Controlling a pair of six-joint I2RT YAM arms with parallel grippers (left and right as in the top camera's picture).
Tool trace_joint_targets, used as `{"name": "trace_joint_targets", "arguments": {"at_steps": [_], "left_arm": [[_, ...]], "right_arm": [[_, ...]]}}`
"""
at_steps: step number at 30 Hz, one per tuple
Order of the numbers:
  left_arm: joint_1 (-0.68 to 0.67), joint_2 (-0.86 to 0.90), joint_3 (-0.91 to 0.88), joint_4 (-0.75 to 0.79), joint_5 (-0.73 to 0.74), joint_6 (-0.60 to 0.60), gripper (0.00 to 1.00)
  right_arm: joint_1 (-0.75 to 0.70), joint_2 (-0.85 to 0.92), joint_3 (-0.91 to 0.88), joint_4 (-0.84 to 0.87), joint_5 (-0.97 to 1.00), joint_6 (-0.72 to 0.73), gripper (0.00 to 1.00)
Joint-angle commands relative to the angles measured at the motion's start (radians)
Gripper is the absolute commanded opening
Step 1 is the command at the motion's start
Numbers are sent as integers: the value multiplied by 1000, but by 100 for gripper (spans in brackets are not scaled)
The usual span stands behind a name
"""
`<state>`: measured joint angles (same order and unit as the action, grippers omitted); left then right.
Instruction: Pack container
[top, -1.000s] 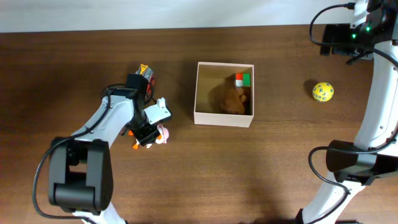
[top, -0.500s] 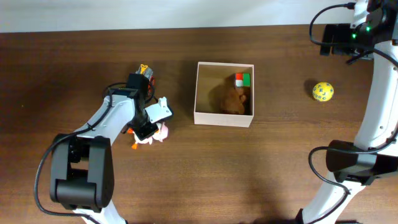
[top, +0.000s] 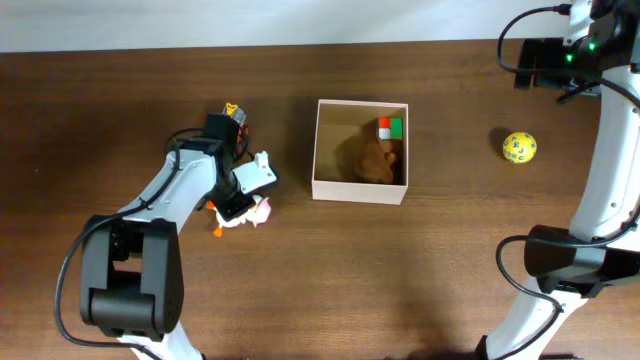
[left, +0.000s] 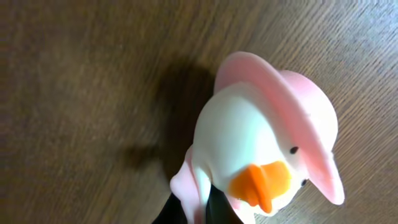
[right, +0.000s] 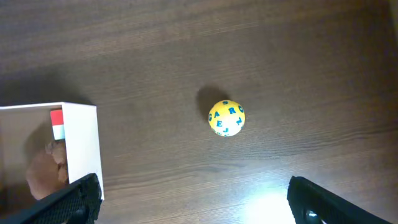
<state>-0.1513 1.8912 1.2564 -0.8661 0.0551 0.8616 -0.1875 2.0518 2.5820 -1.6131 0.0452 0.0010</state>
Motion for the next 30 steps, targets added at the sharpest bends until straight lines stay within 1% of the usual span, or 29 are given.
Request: {"name": "trace_joint_targets", "arguments": {"at_steps": [1,7,10,15,22,27,28,29,30], "left_arm": [[-3,10,64,-19,1,7,2],[-3,10,181,-95,1,7,2],[-3,10,221,-97,1,7,2],[-3,11,224,-103,4,8,2],[-3,11,212,-186,79,8,2],[-3,12,175,-202,88,7,2],[-3,12,164,-201,88,7,4],[-3,12,152,-200,89,7,10],[-3,12,141,-197,93,7,31]], "right_arm": [[-3,2,6,1,9,8,99],[-3,2,6,1,9,8,99],[-3,2,6,1,9,8,99],[-3,2,6,1,9,8,99],[-3,2,6,1,9,8,99],[-3,2,6,1,9,8,99],[-3,2,6,1,9,8,99],[-3,2,6,1,9,8,99],[-3,2,6,1,9,8,99]]}}
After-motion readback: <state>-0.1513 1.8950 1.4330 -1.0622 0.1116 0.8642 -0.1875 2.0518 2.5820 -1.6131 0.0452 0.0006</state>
